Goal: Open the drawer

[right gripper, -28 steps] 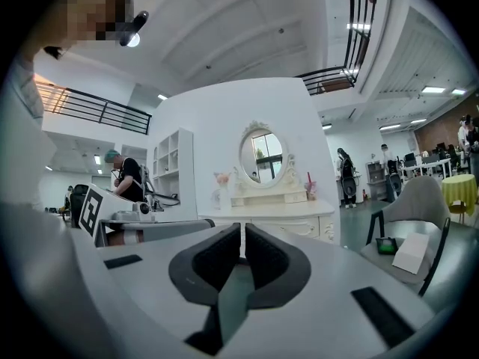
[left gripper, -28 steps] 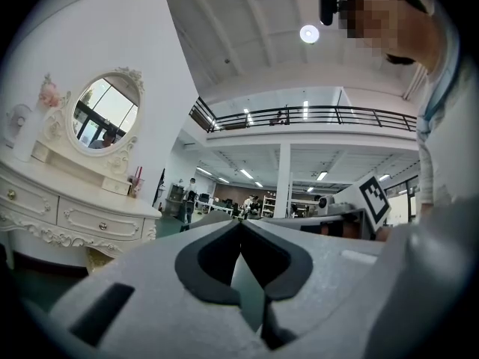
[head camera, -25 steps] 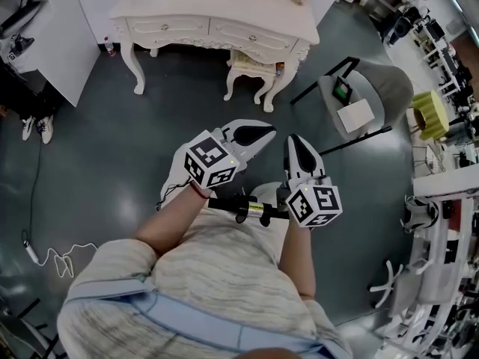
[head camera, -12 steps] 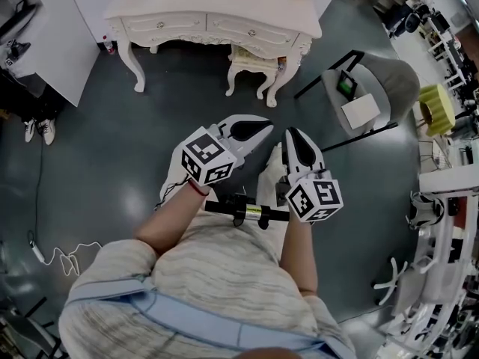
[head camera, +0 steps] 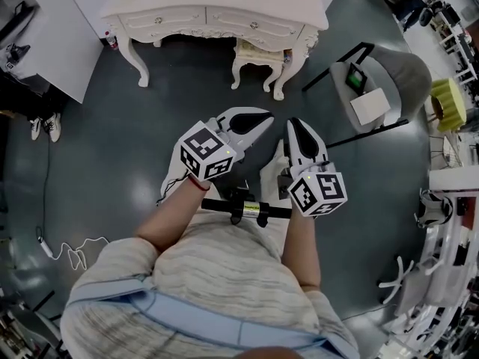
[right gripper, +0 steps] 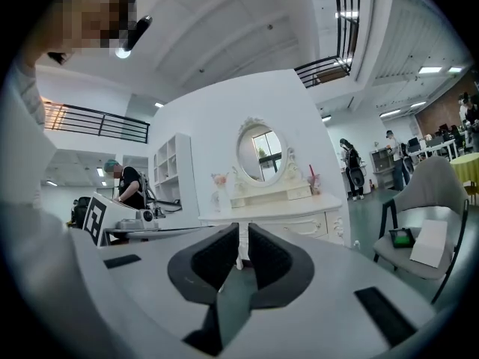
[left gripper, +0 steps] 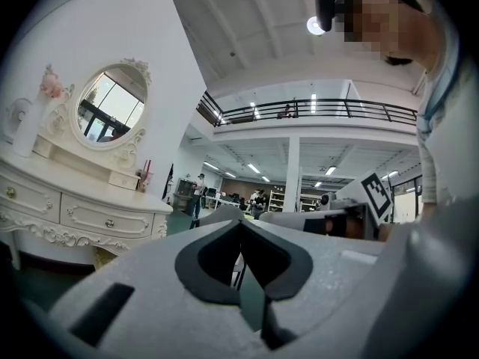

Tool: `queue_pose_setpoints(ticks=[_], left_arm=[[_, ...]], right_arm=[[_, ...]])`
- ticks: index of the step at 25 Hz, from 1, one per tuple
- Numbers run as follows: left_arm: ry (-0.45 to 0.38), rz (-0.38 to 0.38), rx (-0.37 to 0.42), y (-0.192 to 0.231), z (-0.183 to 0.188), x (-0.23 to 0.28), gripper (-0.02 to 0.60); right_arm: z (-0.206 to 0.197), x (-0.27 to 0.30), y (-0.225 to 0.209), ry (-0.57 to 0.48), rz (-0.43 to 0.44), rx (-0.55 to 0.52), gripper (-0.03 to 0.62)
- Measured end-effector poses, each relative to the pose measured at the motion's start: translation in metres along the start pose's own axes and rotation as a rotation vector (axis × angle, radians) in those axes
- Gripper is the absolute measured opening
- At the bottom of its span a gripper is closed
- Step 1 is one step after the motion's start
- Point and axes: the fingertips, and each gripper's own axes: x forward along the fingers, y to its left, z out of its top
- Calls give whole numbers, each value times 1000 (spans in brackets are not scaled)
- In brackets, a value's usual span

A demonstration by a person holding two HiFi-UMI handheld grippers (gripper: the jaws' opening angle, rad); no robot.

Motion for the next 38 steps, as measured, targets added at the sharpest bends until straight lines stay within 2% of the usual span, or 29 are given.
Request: queue_pose_setpoints(ticks=[38], left_arm=[[-35,171,32,140,41,28,14]], right_arm=[[26,146,-34,19,156,-11,11]])
